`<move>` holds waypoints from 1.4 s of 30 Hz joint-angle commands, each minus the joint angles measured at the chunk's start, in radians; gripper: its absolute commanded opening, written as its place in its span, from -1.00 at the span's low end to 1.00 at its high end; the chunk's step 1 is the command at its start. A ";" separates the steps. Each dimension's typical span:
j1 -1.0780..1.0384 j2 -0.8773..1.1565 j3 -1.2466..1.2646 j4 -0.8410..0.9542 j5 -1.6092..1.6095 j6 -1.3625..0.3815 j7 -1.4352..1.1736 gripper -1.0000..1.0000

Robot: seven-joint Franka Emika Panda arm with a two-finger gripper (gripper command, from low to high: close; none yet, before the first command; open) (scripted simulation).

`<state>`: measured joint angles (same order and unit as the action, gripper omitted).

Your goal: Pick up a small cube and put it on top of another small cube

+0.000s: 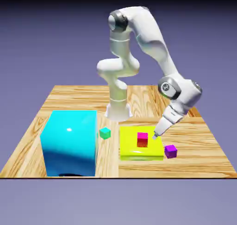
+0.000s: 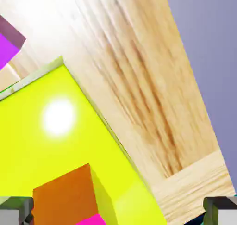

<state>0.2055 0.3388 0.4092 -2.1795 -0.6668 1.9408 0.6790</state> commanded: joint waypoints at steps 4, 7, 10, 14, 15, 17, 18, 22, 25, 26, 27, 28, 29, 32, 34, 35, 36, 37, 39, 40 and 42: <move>0.031 0.144 0.065 0.100 -0.106 -0.174 -0.010 0.00; 0.054 0.252 0.114 0.175 -0.185 -0.304 -0.017 0.00; 0.077 0.361 0.162 0.250 -0.265 -0.435 -0.025 0.00; 0.107 0.505 0.227 0.350 -0.370 -0.609 -0.034 0.00; 0.115 0.541 0.244 0.375 -0.397 -0.652 -0.037 0.00; 0.130 0.613 0.276 0.425 -0.450 -0.739 -0.042 0.00; 0.138 0.649 0.292 0.450 -0.476 -0.783 -0.044 0.00; 0.169 0.793 0.357 0.550 -0.582 -0.957 -0.054 0.00; 0.185 0.867 0.390 0.601 -0.636 -1.046 -0.059 0.00; 0.185 0.867 0.390 0.601 -0.636 -1.046 -0.059 0.00; 0.154 0.865 0.378 0.565 -0.649 -1.021 -0.047 0.00; 0.124 0.864 0.366 0.529 -0.663 -0.996 -0.036 0.00; 0.095 0.862 0.355 0.495 -0.676 -0.973 -0.025 0.00; 0.125 0.864 0.367 0.531 -0.662 -0.997 -0.036 -1.00; 0.183 0.866 0.391 0.600 -0.635 -1.046 -0.059 -1.00; 0.147 0.839 0.404 0.569 -0.619 -1.046 -0.054 -1.00; 0.110 0.812 0.417 0.538 -0.603 -1.047 -0.048 -1.00; 0.074 0.785 0.431 0.506 -0.587 -1.048 -0.043 -1.00; 0.002 0.731 0.457 0.444 -0.555 -1.049 -0.033 -1.00; -0.035 0.704 0.470 0.413 -0.539 -1.050 -0.027 -1.00; -0.107 0.651 0.496 0.350 -0.507 -1.051 -0.017 -1.00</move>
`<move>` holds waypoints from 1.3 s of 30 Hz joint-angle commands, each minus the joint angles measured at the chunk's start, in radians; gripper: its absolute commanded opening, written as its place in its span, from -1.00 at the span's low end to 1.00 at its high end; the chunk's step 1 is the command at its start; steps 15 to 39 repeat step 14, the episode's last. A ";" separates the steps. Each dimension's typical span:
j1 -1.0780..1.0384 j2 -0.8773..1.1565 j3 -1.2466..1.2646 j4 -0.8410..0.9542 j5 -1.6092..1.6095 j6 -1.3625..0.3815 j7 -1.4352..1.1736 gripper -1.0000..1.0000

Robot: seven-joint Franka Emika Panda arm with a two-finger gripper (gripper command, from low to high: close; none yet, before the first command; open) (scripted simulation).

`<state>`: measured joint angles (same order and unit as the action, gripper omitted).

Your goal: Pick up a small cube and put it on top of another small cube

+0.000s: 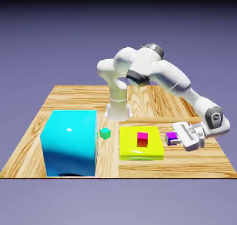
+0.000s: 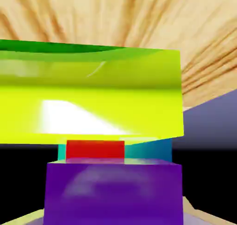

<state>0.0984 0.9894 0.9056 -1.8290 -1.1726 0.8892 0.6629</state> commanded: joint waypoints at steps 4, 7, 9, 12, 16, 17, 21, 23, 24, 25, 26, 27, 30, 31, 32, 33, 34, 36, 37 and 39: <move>-0.145 -0.108 0.053 -0.125 0.063 -0.003 0.020 -1.00; -0.181 -0.134 0.066 -0.156 0.079 -0.003 0.025 -1.00; -0.242 -0.141 0.048 -0.228 0.041 0.048 0.038 -1.00; -0.277 -0.144 0.038 -0.270 0.020 0.077 0.046 1.00; -0.246 -0.141 0.047 -0.234 0.039 0.052 0.039 1.00; -0.246 -0.141 0.047 -0.234 0.039 0.052 0.039 1.00; -0.246 -0.141 0.047 -0.234 0.039 0.052 0.039 1.00; -0.246 -0.141 0.047 -0.234 0.039 0.052 0.039 1.00; -0.246 -0.141 0.047 -0.234 0.039 0.052 0.039 1.00; -0.246 -0.141 0.047 -0.234 0.039 0.052 0.039 1.00; -0.246 -0.141 0.047 -0.234 0.039 0.052 0.039 1.00; -0.246 -0.141 0.047 -0.234 0.039 0.052 0.039 1.00; -0.246 -0.141 0.047 -0.234 0.039 0.052 0.039 1.00; -0.246 -0.141 0.047 -0.234 0.039 0.052 0.039 1.00; -0.246 -0.141 0.047 -0.234 0.039 0.052 0.039 1.00; -0.246 -0.141 0.047 -0.234 0.039 0.052 0.039 1.00; -0.246 -0.141 0.047 -0.234 0.039 0.052 0.039 1.00; -0.246 -0.141 0.047 -0.234 0.039 0.052 0.039 1.00; -0.246 -0.141 0.047 -0.234 0.039 0.052 0.039 1.00; -0.246 -0.141 0.047 -0.234 0.039 0.052 0.039 1.00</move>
